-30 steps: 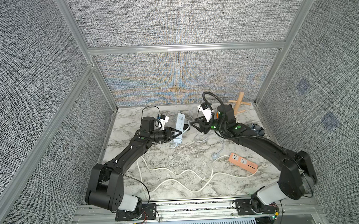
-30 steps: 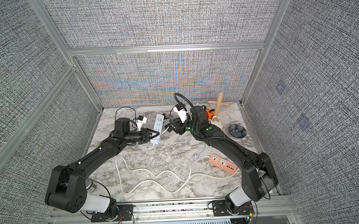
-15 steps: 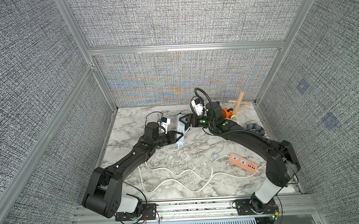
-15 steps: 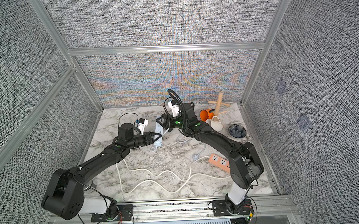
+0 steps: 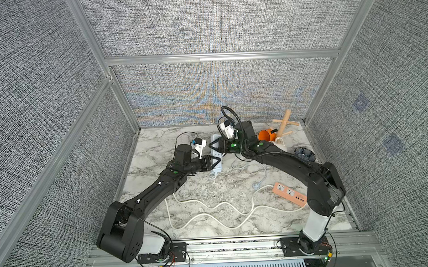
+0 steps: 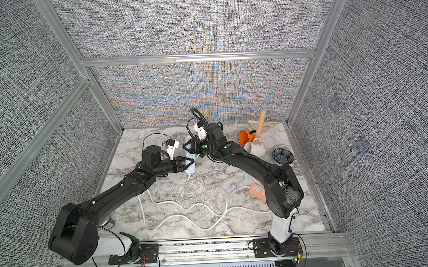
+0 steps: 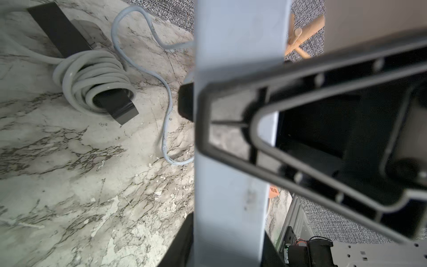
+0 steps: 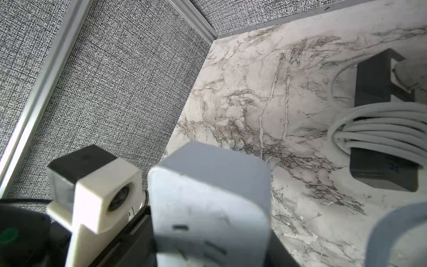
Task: Unwrap the cord wrapped around the power strip
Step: Adjust the power strip.
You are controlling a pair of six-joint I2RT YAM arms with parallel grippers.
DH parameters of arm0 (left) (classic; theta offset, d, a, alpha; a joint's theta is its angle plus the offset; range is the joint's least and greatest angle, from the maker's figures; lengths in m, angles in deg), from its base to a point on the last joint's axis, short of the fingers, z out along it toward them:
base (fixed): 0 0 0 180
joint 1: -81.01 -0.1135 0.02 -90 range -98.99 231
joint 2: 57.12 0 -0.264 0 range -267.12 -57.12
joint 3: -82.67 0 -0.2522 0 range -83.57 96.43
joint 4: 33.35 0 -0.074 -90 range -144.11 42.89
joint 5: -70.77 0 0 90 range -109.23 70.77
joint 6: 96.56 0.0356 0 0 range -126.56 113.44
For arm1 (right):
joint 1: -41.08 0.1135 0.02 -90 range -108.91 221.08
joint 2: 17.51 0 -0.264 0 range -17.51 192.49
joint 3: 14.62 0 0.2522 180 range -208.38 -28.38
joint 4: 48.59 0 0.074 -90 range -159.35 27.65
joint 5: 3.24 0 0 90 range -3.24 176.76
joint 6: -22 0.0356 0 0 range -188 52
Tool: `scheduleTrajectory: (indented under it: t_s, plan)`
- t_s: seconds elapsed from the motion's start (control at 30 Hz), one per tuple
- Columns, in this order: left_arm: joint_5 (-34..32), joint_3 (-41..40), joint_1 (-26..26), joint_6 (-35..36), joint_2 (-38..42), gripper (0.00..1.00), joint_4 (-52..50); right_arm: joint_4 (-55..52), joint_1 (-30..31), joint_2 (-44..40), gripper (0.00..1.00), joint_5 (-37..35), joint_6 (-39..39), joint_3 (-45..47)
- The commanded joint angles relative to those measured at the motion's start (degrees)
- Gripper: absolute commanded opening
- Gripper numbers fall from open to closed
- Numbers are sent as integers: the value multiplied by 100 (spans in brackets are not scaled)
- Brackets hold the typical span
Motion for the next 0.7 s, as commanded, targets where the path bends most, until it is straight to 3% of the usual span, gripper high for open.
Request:
scheduleTrajectory:
  t_s: [0.0, 0.17, 0.33, 0.5, 0.67]
  plan:
    - [92, 100, -18, 287, 26, 10, -70, -126, -16, 20, 40, -48, -257, -16]
    - [228, 196, -16, 335, -19, 36, -97, -339, -13, 40, 22, 40, -461, -67]
    - [463, 264, -16, 204, -156, 56, 158, -491, -10, 42, 15, 228, -601, -121]
    - [405, 238, -19, 122, -198, 62, 332, -458, -15, 12, 12, 415, -597, -16]
    - [329, 224, -23, 133, -265, 54, 343, -361, -26, -17, 11, 676, -563, 64]
